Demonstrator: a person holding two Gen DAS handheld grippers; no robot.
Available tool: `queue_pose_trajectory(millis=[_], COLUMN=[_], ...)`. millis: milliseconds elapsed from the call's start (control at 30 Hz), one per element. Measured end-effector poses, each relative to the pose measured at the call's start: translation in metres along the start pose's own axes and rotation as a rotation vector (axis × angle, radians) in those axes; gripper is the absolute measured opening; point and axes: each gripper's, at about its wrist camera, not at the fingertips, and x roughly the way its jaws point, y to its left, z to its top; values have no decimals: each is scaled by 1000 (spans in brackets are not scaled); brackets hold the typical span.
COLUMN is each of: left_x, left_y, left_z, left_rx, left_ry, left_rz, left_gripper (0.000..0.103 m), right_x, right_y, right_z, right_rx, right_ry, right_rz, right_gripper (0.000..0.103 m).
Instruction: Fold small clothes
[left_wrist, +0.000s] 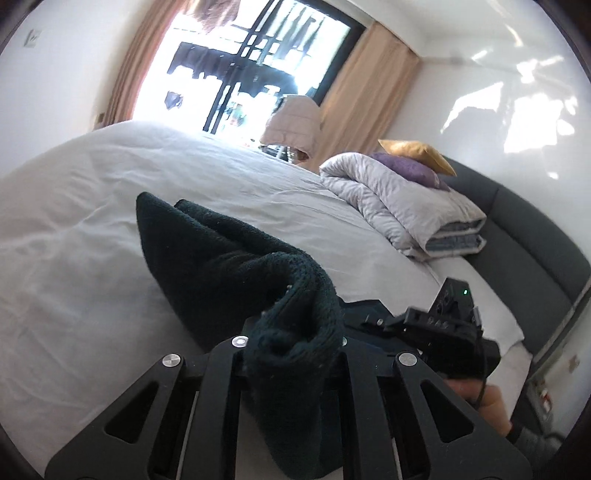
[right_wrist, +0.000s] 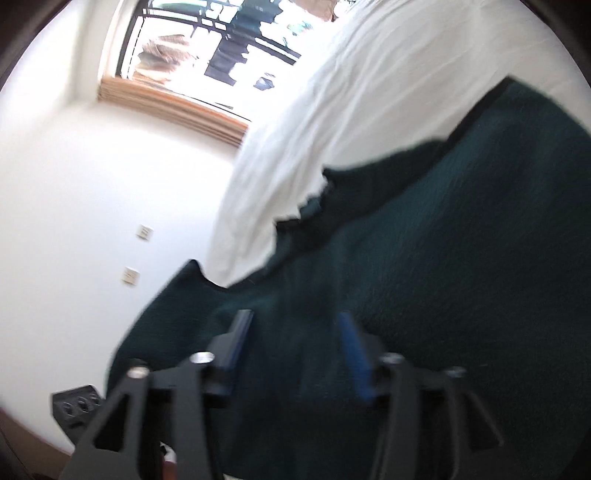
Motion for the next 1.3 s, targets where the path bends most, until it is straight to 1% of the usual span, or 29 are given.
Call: queue_pose_trajectory(millis=[33,100,200,300,400,500,600,633,700,767,867,933,1033,1200,1300], left_x=[6,24,47,66,73,76,81,91,94,100,96,97,98,106,110], left_y=[-16,-49,-93,-110,-113,-111,-113,-114,-116,-120,-117,-122,-128,-146,-160], left_z=[-2,-11,-41,-67,-84,-90,-96,-96,-99,-99,-103,-105,-107,-104,-105], left_rx=[41,137,301,351,378,394,426,435,453,461,473,490,512,544,574], left_ry=[8,43,86,120,140,147,158,165,174,180,188,193,196,194,194], left_rz=[-8,-15,-17,-23,-26,-20,-14,-14,-14,-17,-23,-26,-37,-65,-83], left_gripper=[10,10,10,10,10,10,9,9,9,9,9,9,9,9,9], right_x=[-10,-20,-19,-7,8,18,24,27,34,37,37,33,18,-8,-22], right_y=[-3,-12,-20,-18,-17,-13,-10,-9,-4,0,2,4,5,9,7], right_z=[6,20,35,39,39,39,39,37,38,40,45,49,51,59,67], right_rx=[17,55,64,39,17,2,-29,-45,-87,-105,-145,-180,-222,-270,-269], right_ry=[-3,22,87,165,238,258,271,286,309,321,326,307,261,191,161], right_rz=[40,96,102,124,118,126,66,36,-39,-69,-115,-163,-206,-255,-262], right_gripper=[67,76,76,77,77,77,76,70,63,59,47,17,12,11,11])
